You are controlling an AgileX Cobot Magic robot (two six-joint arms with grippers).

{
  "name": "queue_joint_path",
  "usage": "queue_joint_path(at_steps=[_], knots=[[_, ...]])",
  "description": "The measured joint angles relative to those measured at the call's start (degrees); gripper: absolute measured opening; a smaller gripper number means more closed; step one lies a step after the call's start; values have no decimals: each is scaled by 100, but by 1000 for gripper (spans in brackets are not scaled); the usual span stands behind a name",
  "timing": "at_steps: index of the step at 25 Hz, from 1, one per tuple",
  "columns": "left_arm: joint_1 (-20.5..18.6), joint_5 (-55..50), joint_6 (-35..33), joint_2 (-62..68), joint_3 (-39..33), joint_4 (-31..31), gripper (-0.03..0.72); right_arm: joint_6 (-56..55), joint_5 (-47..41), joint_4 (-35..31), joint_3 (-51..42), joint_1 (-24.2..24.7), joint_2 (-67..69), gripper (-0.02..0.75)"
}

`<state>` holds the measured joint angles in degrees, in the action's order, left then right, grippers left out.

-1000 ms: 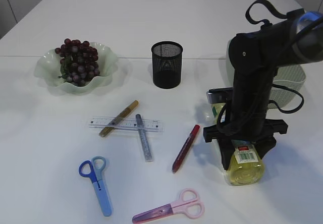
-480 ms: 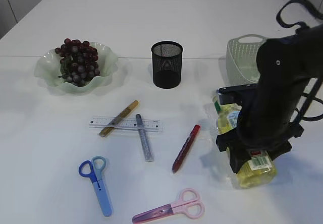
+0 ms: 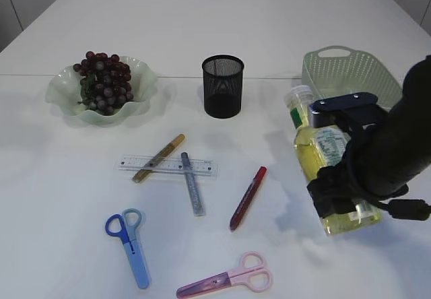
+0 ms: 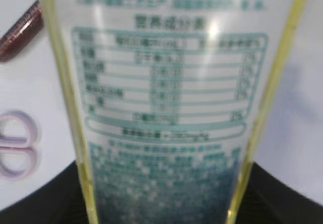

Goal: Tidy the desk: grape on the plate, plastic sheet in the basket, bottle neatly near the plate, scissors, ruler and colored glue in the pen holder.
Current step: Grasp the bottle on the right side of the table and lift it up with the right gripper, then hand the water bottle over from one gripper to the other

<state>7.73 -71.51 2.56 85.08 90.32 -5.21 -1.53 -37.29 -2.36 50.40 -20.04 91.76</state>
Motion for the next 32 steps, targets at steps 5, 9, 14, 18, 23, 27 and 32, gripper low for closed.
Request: queue_joint_path(at_steps=[5,9,14,18,23,27,32], knots=[[0,0,0,0,0,-40,457,121,370,-44,-138,0,-593,482],[0,0,0,0,0,-40,457,459,431,-408,-138,-2,-1006,482],[0,0,0,0,0,-49,457,2266,421,-2036,-147,-2,-1173,482],[0,0,0,0,0,-49,457,4691,73,-4255,-172,-2,-1173,482],[0,0,0,0,0,-49,449,6974,-623,-6648,-172,-15,-1173,482],[0,0,0,0,0,-49,447,8116,-1317,-7711,-135,-15,-1173,481],[0,0,0,0,0,-49,438,8719,-1896,-8427,-30,-25,-1188,481]])
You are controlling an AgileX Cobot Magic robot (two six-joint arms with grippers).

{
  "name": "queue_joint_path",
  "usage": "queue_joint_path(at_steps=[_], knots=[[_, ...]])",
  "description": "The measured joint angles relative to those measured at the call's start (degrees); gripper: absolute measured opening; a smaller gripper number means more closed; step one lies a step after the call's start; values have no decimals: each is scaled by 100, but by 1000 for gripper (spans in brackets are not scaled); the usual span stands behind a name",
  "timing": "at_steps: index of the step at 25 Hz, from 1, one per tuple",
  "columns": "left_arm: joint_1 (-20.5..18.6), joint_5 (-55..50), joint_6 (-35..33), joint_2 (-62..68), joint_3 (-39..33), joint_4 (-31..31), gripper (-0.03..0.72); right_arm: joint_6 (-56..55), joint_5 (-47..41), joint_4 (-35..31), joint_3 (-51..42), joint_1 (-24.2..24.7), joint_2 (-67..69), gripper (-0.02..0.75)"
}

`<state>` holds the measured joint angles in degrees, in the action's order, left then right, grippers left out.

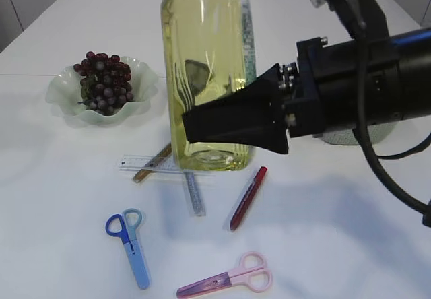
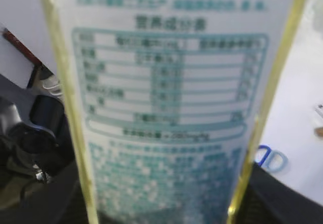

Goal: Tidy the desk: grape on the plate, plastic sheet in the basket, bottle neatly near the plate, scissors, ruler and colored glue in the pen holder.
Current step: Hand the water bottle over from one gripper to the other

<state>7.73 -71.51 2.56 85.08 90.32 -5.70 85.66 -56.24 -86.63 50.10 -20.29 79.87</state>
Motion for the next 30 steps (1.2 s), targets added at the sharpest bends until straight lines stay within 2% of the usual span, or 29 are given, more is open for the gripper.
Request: queue_joint_path(at_steps=[5,11,15,21,24,30], knots=[[0,0,0,63,0,100,436,573,-100,-355,3,0,0,481],[0,0,0,248,0,129,435,1769,-159,-369,3,0,0,481],[0,223,-53,352,0,134,435,1969,-159,-439,3,0,0,481],[0,1102,-256,485,-128,156,435,2076,-148,-600,12,0,0,481],[0,1747,-327,473,-607,156,435,2098,-91,-633,12,0,0,481],[0,3814,-417,-212,-2545,109,435,2112,14,-633,12,0,0,481]])
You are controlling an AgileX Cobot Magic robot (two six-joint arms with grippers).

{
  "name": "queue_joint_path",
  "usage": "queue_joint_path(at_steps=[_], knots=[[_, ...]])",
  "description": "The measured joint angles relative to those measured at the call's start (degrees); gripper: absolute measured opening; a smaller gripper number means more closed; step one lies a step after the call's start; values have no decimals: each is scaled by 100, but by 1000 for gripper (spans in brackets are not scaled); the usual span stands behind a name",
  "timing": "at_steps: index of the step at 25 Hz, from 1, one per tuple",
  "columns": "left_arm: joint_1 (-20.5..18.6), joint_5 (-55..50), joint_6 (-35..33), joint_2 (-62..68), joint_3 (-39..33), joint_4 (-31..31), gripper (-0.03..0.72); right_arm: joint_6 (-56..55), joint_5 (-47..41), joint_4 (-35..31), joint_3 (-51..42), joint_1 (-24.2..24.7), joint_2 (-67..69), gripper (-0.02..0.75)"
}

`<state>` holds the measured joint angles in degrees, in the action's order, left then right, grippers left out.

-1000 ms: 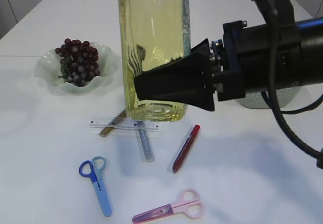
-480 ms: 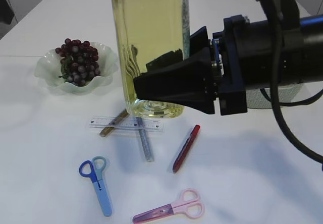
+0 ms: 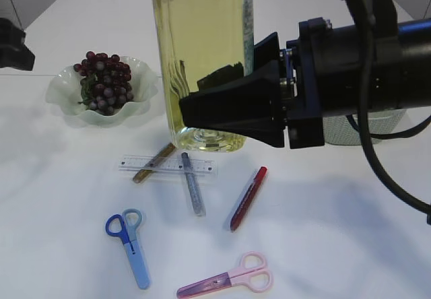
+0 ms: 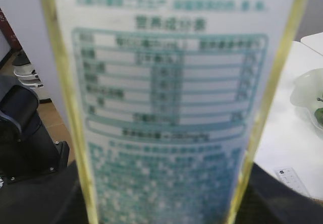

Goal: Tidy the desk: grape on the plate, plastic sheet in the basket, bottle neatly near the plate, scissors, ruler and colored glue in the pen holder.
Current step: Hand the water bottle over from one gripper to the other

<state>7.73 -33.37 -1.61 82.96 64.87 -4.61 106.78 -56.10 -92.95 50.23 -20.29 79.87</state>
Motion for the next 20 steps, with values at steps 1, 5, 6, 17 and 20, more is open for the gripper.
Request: queue_joint_path(at_steps=[1,5,6,17,20], knots=[[0,355,-9,-241,-378,1,435,0,0,0,0,0,0,481],[0,1881,-9,-1293,-1754,-2,435,0,0,0,0,0,0,481],[0,2227,-13,-1571,-2076,-13,435,0,0,0,0,0,0,481],[622,2645,-22,-3395,-3160,423,435,4,12,0,0,0,0,481],[915,2324,-22,-3452,-3171,3,435,4,12,35,0,0,0,481]])
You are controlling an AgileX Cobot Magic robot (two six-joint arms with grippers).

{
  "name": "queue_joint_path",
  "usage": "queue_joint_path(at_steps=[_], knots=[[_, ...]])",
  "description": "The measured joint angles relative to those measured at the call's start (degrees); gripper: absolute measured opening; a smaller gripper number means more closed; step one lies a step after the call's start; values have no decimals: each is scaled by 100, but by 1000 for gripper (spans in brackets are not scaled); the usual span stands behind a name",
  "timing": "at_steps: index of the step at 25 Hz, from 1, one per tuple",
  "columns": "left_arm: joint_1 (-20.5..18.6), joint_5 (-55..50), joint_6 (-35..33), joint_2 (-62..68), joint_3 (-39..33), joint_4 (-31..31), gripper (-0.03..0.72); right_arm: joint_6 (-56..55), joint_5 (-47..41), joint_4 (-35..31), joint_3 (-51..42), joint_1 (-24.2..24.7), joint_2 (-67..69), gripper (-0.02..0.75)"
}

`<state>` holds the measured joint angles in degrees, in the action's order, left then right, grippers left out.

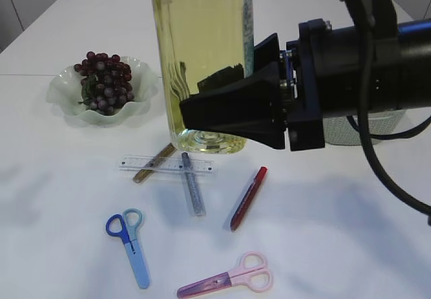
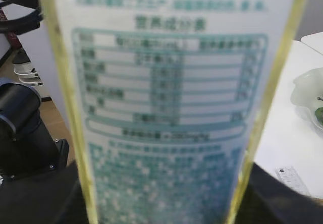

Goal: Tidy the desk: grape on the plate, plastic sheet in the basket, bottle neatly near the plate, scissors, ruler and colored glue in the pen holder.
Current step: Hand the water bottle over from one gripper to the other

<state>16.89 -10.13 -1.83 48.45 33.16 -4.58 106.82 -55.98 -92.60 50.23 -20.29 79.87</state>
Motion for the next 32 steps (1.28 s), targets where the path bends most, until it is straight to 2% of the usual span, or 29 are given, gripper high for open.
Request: queue_joint_path(at_steps=[2,7,12,15,18,21,25,32], knots=[[156,-39,0,-9,0,-598,435,-42,0,113,0,0,0,481],[468,-121,0,-9,0,-1412,435,-293,0,399,0,0,0,481],[541,-460,-44,-9,0,-1971,439,-447,-11,566,0,0,0,481],[541,-819,-342,-31,87,-2447,489,-496,-22,566,0,0,0,481],[541,-1333,-911,37,309,-3140,587,-615,-22,576,0,0,0,481],[541,-1769,-1686,248,573,-3927,626,-678,-75,599,0,0,0,481],[541,-2374,-3090,628,857,-5120,603,-843,-193,757,0,0,0,481],[541,-3899,-5481,928,1056,-6820,585,-947,-468,975,0,0,0,481]])
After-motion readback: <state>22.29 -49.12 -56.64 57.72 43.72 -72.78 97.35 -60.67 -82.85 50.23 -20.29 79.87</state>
